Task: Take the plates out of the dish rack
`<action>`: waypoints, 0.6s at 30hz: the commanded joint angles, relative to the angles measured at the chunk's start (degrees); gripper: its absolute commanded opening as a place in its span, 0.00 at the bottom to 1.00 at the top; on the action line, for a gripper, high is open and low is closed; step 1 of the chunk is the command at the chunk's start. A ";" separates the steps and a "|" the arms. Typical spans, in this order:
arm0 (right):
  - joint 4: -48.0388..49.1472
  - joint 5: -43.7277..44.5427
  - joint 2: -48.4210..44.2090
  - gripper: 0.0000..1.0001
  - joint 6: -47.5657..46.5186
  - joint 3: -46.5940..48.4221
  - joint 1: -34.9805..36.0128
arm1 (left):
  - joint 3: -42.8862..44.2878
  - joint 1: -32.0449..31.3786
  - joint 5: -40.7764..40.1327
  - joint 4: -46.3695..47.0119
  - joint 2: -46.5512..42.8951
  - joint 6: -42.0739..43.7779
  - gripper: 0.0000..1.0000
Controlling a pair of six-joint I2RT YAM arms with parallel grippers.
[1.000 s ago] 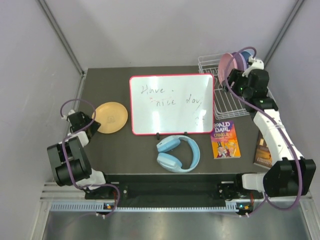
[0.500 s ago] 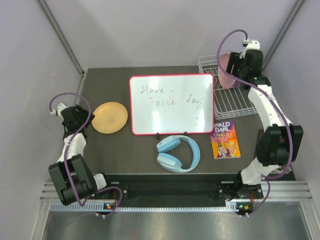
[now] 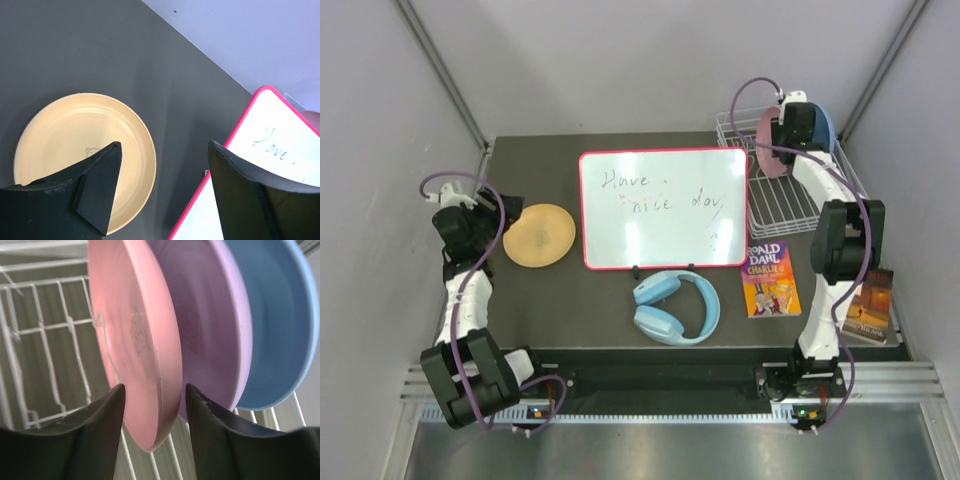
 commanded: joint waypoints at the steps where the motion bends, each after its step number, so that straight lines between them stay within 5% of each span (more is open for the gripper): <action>1: 3.31 3.97 1.41 0.34 -2.84 3.72 -0.11 | 1.27 -0.20 4.10 5.21 -0.96 -1.30 0.74; 7: 8.66 10.29 1.06 0.02 -5.13 0.82 3.13 | 0.30 -0.81 3.49 6.28 0.44 -1.74 0.74; 12: 22.45 30.20 0.01 0.00 -10.74 -4.27 7.79 | -0.31 -2.13 2.79 6.37 1.41 -1.39 0.74; 18: 36.32 43.77 -2.18 0.00 -15.67 -7.53 10.52 | 0.39 -3.71 1.20 3.73 0.63 0.63 0.74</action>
